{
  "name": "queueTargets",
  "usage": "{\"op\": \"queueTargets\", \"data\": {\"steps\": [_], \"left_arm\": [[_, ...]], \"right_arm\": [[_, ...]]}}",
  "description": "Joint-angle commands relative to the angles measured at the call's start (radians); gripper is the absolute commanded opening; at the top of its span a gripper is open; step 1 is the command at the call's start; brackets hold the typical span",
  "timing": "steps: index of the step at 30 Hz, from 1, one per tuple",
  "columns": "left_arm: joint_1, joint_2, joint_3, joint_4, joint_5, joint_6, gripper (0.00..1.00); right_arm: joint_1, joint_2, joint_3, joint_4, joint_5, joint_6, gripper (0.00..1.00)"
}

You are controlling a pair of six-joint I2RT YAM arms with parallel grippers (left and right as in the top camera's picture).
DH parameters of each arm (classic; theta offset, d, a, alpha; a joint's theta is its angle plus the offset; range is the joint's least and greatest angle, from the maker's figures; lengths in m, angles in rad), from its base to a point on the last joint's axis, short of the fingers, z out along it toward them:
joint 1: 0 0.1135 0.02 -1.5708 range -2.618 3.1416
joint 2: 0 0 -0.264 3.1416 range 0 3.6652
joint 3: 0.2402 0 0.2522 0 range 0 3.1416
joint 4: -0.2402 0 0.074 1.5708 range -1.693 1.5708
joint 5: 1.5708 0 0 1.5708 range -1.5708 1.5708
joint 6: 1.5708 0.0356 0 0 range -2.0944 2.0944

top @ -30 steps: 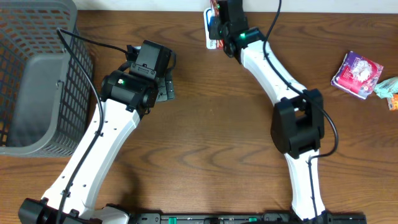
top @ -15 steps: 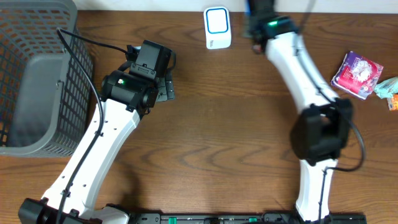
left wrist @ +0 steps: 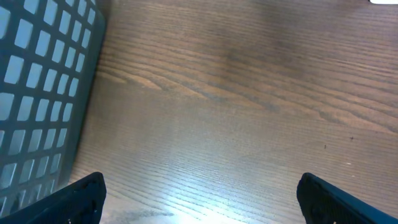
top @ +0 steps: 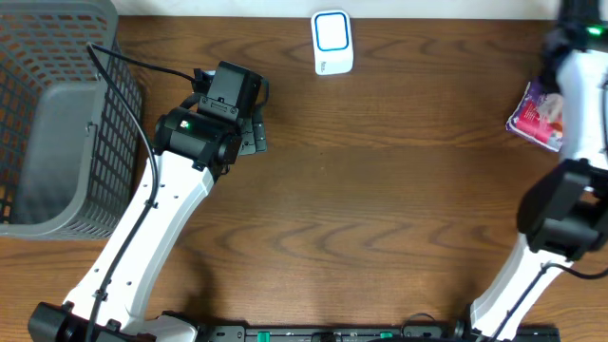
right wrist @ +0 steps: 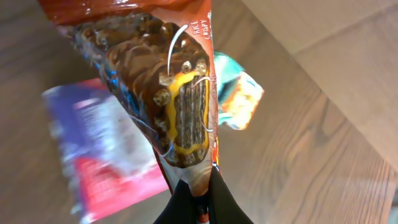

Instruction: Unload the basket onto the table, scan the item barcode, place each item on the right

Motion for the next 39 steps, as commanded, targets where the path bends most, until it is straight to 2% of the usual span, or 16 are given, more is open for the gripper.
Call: {"op": "queueTargets", "data": {"steps": [1, 5, 10, 13, 16, 23, 24, 25, 26, 27, 34, 39], "left_arm": [[0.003, 0.0, 0.012, -0.003, -0.003, -0.002, 0.98], [0.003, 0.0, 0.012, -0.003, -0.002, -0.002, 0.98], [0.003, 0.0, 0.012, -0.003, -0.002, -0.002, 0.98], [0.003, 0.0, 0.012, -0.003, -0.003, -0.002, 0.98], [0.003, 0.0, 0.012, -0.003, -0.003, -0.002, 0.98], [0.003, 0.0, 0.012, -0.003, -0.003, -0.002, 0.98], [0.003, 0.0, 0.012, -0.003, -0.003, -0.002, 0.98], [0.003, 0.0, 0.012, -0.003, -0.003, -0.002, 0.98], [0.003, 0.0, 0.012, -0.003, -0.003, -0.002, 0.98], [0.003, 0.0, 0.012, -0.003, -0.002, -0.002, 0.98], [0.003, 0.0, 0.012, -0.003, -0.003, -0.002, 0.98], [0.003, 0.0, 0.012, -0.003, -0.002, -0.002, 0.98]], "right_arm": [[-0.067, -0.007, -0.014, -0.004, -0.075, -0.005, 0.02], [-0.127, -0.007, -0.052, 0.017, -0.143, -0.005, 0.04], [-0.152, -0.007, -0.109, 0.054, -0.153, -0.005, 0.16], [-0.151, -0.007, -0.128, 0.063, -0.154, -0.005, 0.43], [-0.143, -0.016, -0.127, 0.031, -0.183, -0.004, 0.58], [-0.13, -0.156, -0.127, -0.058, -0.332, 0.071, 0.6], [-0.129, -0.184, -0.127, -0.064, -0.366, 0.071, 0.66], [-0.127, -0.222, -0.127, -0.075, -0.411, 0.075, 0.79], [-0.124, -0.26, -0.127, -0.091, -0.457, 0.078, 0.81], [-0.121, -0.3, -0.127, -0.113, -0.504, 0.078, 0.99], [-0.055, -0.517, -0.153, -0.252, -0.579, 0.078, 0.99], [0.064, -0.682, -0.295, -0.259, -0.579, 0.073, 0.99]]}}
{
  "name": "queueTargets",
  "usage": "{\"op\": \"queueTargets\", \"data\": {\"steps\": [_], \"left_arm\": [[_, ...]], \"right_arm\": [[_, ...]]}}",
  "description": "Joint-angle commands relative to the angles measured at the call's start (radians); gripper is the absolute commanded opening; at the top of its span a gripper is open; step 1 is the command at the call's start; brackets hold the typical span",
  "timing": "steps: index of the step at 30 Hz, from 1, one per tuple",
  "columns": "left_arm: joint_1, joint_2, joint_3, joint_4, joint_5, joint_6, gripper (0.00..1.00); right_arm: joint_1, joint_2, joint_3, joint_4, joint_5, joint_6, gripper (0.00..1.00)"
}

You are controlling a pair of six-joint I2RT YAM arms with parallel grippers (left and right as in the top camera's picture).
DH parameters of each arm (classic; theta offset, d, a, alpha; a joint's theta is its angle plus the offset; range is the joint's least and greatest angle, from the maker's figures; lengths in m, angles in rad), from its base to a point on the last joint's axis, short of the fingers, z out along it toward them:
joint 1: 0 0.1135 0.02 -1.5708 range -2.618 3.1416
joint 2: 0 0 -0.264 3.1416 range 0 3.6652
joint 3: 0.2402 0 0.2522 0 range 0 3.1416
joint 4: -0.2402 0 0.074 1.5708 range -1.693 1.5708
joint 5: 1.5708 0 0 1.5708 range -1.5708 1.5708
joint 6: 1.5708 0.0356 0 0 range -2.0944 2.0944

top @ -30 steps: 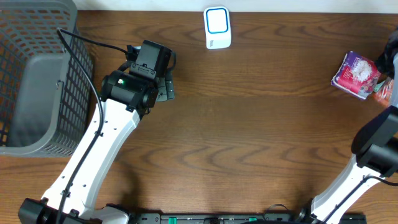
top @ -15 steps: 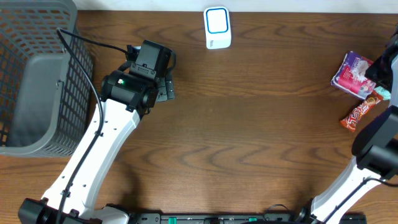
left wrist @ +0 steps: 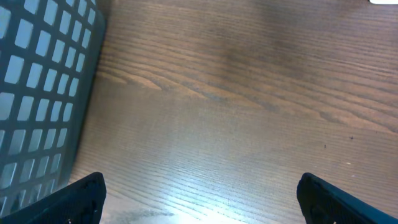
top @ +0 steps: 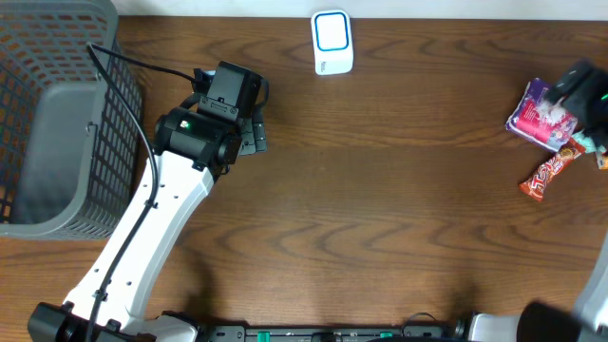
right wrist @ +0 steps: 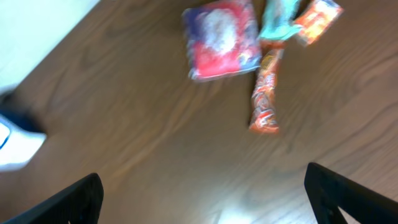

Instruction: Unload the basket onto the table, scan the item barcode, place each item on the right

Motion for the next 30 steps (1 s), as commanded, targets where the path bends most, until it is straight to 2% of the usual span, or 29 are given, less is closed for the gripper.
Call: {"op": "queueTargets", "data": {"steps": [1, 7, 14, 30], "left_arm": [[0.003, 0.0, 0.012, -0.003, -0.003, -0.002, 0.98], [0.003, 0.0, 0.012, -0.003, -0.003, -0.002, 0.98], [0.003, 0.0, 0.012, -0.003, -0.002, -0.002, 0.98], [0.003, 0.0, 0.012, -0.003, -0.002, -0.002, 0.98]], "right_arm": [[0.093, -0.1, -0.129, 0.006, -0.027, 0.006, 0.99], [0.282, -0.346, -0.39, 0.047, -0.027, 0.005, 0.99], [0.404, -0.526, -0.577, 0.035, -0.034, 0.005, 0.99], [0.408, -0.555, -0.62, -0.01, -0.034, 0.004, 0.99]]}}
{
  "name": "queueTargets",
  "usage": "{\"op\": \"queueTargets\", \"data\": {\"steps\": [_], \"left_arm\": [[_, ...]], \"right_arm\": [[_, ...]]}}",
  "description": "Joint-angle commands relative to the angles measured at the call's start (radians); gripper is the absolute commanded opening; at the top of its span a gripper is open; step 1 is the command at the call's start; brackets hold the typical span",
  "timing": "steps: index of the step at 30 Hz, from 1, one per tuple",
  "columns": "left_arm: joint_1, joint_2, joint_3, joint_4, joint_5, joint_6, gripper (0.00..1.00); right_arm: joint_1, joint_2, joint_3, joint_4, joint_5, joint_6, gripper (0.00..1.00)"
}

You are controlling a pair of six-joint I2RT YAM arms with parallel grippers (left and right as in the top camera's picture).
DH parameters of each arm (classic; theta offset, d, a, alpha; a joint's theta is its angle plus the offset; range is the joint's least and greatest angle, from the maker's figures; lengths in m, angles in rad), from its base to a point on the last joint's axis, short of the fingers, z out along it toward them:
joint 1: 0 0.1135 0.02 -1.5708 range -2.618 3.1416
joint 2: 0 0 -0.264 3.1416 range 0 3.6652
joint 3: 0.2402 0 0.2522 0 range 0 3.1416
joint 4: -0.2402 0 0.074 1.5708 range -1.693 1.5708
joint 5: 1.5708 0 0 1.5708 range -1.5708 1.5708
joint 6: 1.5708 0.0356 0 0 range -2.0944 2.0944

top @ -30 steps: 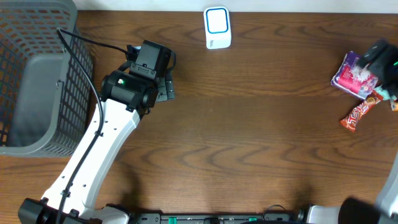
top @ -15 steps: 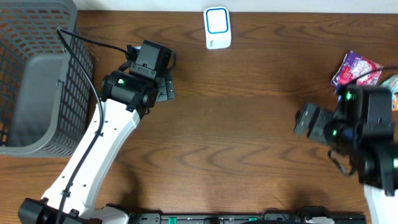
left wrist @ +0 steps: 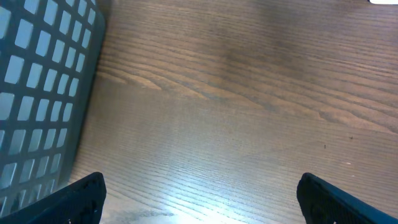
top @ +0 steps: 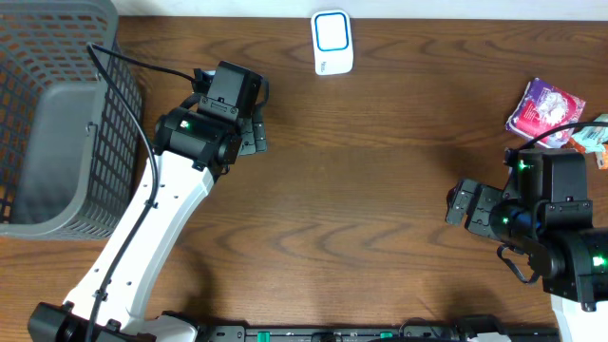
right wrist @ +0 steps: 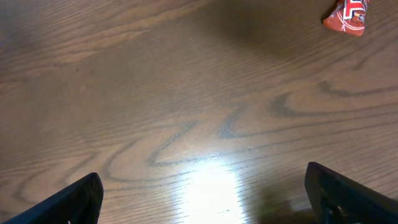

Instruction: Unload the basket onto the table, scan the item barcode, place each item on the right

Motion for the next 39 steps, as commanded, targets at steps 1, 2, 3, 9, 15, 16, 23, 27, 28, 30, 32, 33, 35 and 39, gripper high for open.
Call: {"op": "queueTargets", "data": {"steps": [1, 2, 3, 9, 15, 16, 23, 27, 28, 30, 32, 33, 35, 39], "left_arm": [[0.003, 0.0, 0.012, -0.003, -0.002, -0.003, 0.98], [0.003, 0.0, 0.012, -0.003, -0.003, -0.003, 0.98], [0.003, 0.0, 0.012, -0.003, -0.003, -0.003, 0.98], [0.003, 0.0, 0.012, -0.003, -0.002, -0.003, 0.98], [0.003, 0.0, 0.012, -0.003, -0.003, -0.003, 0.98], [0.003, 0.0, 0.012, -0.003, -0.003, -0.003, 0.98], [0.003, 0.0, 0.012, -0.003, -0.003, -0.003, 0.98], [0.003, 0.0, 0.012, -0.003, -0.003, -0.003, 0.98], [0.003, 0.0, 0.012, -0.003, -0.002, -0.003, 0.98], [0.003, 0.0, 0.012, -0.003, -0.002, -0.003, 0.98], [0.003, 0.0, 0.012, -0.003, -0.003, -0.003, 0.98], [0.003, 0.0, 0.012, -0.003, -0.002, -0.003, 0.98], [0.003, 0.0, 0.012, -0.003, -0.002, -0.003, 0.98], [0.003, 0.0, 0.012, -0.003, -0.003, -0.003, 0.98]], "right_arm": [[0.009, -0.003, -0.004, -0.002, 0.002, 0.005, 0.99], [0.009, -0.003, -0.005, -0.002, 0.002, 0.005, 0.99], [0.009, -0.003, -0.004, -0.002, 0.002, 0.005, 0.99], [0.009, -0.003, -0.005, -0.005, 0.014, 0.004, 0.99], [0.009, -0.003, -0.005, -0.005, 0.012, -0.034, 0.99], [0.009, -0.003, -0.005, -0.005, 0.013, -0.034, 0.99], [0.009, -0.029, -0.031, 0.023, -0.001, -0.101, 0.99], [0.009, -0.118, -0.114, 0.086, -0.059, -0.174, 0.99], [0.009, -0.147, -0.143, 0.109, -0.07, -0.185, 0.99], [0.009, -0.208, -0.207, 0.159, -0.085, -0.195, 0.99], [0.009, -0.28, -0.278, 0.217, -0.089, -0.195, 0.99], [0.009, -0.322, -0.318, 0.252, -0.094, -0.196, 0.99], [0.009, -0.402, -0.392, 0.322, -0.105, -0.198, 0.99], [0.009, -0.539, -0.52, 0.437, -0.127, -0.209, 0.99]]}}
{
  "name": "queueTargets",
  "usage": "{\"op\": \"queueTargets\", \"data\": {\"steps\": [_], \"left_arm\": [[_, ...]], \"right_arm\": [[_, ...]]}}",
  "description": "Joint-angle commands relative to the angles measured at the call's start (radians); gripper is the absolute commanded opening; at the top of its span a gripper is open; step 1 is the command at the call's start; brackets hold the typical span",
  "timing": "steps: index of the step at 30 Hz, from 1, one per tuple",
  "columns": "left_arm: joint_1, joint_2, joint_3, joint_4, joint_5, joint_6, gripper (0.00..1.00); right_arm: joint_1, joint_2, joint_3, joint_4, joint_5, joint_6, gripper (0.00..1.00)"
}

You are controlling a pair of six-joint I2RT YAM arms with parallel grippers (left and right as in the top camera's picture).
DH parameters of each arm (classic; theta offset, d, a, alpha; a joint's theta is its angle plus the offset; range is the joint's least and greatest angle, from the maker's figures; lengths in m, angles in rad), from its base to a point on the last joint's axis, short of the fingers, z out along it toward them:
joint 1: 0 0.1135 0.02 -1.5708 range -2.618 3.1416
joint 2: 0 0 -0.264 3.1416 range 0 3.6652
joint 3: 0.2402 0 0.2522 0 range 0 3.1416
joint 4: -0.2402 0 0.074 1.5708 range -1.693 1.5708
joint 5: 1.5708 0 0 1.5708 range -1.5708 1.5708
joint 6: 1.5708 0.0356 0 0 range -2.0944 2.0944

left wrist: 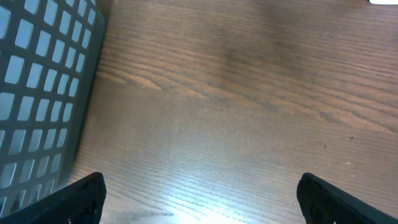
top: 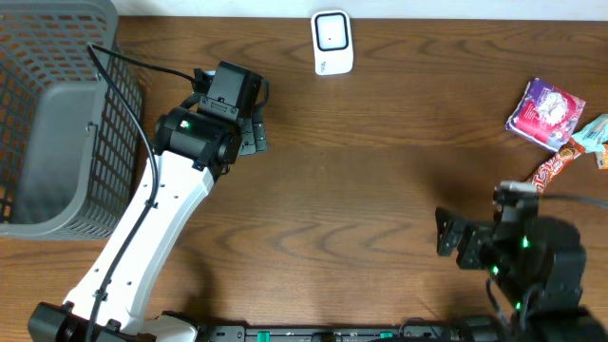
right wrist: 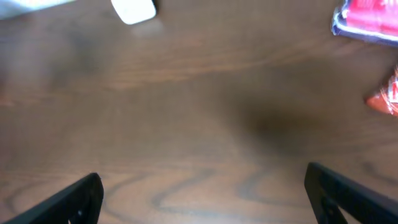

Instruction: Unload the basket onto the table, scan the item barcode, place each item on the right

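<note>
The white barcode scanner (top: 332,41) stands at the table's far edge, and it also shows as a white block (right wrist: 134,9) in the right wrist view. An orange-red snack bar (top: 554,167) lies on the wood at the far right; its end (right wrist: 385,99) shows at the right edge of the right wrist view. My right gripper (top: 451,233) is open and empty near the front right, well short of the bar; its dark fingertips (right wrist: 348,196) sit wide apart. My left gripper (top: 251,133) hangs open and empty beside the basket, over bare wood (left wrist: 199,205).
A grey mesh basket (top: 52,114) fills the far left corner, and its wall (left wrist: 37,93) is close to my left gripper. A purple-pink packet (top: 543,112) and a teal packet (top: 594,133) lie next to the bar at the right edge.
My right arm now sits nearer the table's front edge, and its camera now takes in the scanner and the pink packet. The scanner's blue face now looks pale. The left arm is unchanged.
My right gripper was first shut on the snack bar's wrapper above the packets at the far right. Then the bar lay on the table beside the packets with the gripper open. After that the right arm stood at the front right, and now nearer the front. The left arm stayed put.
</note>
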Motion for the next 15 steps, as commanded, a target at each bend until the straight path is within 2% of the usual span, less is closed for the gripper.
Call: {"op": "queueTargets", "data": {"steps": [1, 15], "left_arm": [[0.003, 0.0, 0.012, -0.002, -0.002, -0.002, 0.98], [0.003, 0.0, 0.012, -0.002, -0.002, -0.002, 0.98]], "right_arm": [[0.009, -0.101, -0.102, 0.063, -0.039, -0.034, 0.99], [-0.008, -0.399, -0.431, 0.334, -0.061, -0.037, 0.99]]}}
